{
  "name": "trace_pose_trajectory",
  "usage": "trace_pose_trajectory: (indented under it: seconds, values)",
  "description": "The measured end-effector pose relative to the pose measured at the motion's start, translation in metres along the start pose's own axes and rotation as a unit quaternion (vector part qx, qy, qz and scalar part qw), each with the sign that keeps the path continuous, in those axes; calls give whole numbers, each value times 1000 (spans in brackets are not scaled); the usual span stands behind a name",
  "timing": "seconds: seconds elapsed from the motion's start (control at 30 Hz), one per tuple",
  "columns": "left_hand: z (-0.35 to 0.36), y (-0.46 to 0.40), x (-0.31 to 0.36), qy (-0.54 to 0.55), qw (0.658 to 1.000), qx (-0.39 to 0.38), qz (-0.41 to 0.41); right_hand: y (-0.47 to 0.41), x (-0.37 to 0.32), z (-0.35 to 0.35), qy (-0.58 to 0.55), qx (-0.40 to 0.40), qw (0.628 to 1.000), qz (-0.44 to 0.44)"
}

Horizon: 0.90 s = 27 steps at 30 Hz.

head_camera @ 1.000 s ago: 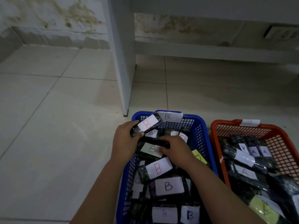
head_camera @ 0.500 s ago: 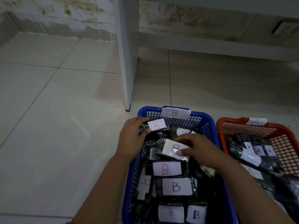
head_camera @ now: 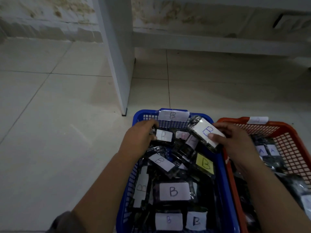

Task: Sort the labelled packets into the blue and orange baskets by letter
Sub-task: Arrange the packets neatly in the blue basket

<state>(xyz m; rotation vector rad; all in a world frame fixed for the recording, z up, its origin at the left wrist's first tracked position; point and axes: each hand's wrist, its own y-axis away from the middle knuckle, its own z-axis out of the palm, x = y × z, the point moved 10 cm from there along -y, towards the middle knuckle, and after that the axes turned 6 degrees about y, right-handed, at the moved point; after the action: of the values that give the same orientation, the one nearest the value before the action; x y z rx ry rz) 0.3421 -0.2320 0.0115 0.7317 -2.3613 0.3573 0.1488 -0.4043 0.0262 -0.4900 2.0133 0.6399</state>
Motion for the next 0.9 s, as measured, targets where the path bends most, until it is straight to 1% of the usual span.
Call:
trace_pose_trajectory:
  seconds: [0.07,0.13,0.27,0.4,0.47,0.53,0.63,0.73,0.8,0.83,0.9]
  values:
    - [-3,-13,4,-37,999,-12,19,-4,1,-6,-4,24,1000,-8]
    - [-5,-25,5,-99,994,-17,46,-6,-2,-7,10,33,999,-22]
    - [5,-36,-1,-203,975,-38,84,-8,-13,2,48,13,997,-60]
    - [23,-30,-4,-277,953,-78,98,-10,-19,6,64,9,995,-81]
    - [33,-28,-4,-317,939,-93,95,-11,-21,0,46,28,994,-90]
    - [38,-29,-6,-348,929,-97,84,-11,-18,-3,16,26,996,-82]
    - [36,-34,-7,-320,942,-81,60,-13,-8,3,1,-20,999,-44]
    - [33,-39,-3,-303,950,-65,36,-13,2,19,-42,-104,994,14]
    - [32,-39,-3,-299,952,-57,26,-13,6,27,-48,-145,988,30]
    - [34,-37,-3,-292,954,-61,20,-14,6,27,-24,-144,989,28]
    - [34,-31,-4,-268,962,-55,2,-19,4,21,59,-110,992,4]
